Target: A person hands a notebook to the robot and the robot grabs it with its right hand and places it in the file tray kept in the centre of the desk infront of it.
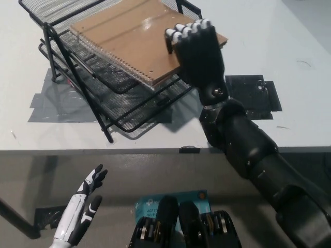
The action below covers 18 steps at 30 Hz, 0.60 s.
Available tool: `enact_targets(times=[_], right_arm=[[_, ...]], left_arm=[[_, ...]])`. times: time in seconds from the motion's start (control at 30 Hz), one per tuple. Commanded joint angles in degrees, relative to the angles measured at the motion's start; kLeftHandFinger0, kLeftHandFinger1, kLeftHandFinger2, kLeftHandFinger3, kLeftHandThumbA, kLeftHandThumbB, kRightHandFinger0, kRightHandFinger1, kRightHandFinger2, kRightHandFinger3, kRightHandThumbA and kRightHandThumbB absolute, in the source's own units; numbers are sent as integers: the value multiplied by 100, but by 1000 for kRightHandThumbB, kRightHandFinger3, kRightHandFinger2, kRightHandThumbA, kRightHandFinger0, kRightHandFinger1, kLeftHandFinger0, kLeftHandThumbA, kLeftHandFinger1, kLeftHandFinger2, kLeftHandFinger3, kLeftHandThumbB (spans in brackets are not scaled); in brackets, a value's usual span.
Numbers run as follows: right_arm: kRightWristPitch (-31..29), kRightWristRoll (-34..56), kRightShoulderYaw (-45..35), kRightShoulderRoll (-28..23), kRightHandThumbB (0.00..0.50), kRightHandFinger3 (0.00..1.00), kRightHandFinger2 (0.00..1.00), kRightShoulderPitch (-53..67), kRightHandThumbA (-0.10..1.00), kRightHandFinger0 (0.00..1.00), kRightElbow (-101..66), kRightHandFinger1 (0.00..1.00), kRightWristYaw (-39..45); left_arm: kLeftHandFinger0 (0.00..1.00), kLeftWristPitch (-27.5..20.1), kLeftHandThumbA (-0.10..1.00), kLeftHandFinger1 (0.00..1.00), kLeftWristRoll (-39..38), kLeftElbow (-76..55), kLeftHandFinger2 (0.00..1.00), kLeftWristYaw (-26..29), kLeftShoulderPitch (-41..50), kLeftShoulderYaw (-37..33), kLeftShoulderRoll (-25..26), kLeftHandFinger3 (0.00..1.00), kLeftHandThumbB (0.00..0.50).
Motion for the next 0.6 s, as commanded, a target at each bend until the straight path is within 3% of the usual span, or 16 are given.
enact_targets(times=[0.0,0.07,0.27,0.37,0.4,0.5,0.53,0.57], right_arm=[[-90,-191,484,302,0,16,19,-485,539,0,254,0,-341],[49,-186,671,365,0,4,25,-573,603,0,338,0,-347],[143,-100,862,464,0,5,24,-833,538,0,296,0,-362],[107,-21,871,480,0,5,22,-945,561,0,285,0,-360],[116,23,867,494,0,0,23,-995,621,0,317,0,-367],[47,158,803,509,0,22,43,-1109,618,0,380,0,-398],[-60,267,739,511,0,317,68,-1161,615,0,375,0,-399],[-111,315,709,514,0,407,60,-1182,615,0,373,0,-405]], left_arm=[[962,-140,1000,954,-34,-132,955,10,-59,-12,7,1000,244],[931,-132,1000,936,-81,-134,945,-23,-67,-25,9,1000,255],[975,-89,1000,956,81,-167,937,-8,-77,-41,44,1000,265],[985,-92,1000,955,77,-170,934,-23,-68,-49,58,1000,273],[976,-74,1000,952,63,-174,934,-30,-64,-49,58,1000,277],[967,-13,1000,953,63,-217,940,-46,-56,-61,51,1000,272],[971,-13,1000,955,68,-218,941,-44,-54,-66,44,1000,267],[972,-13,1000,956,73,-222,941,-42,-53,-67,44,1000,267]])
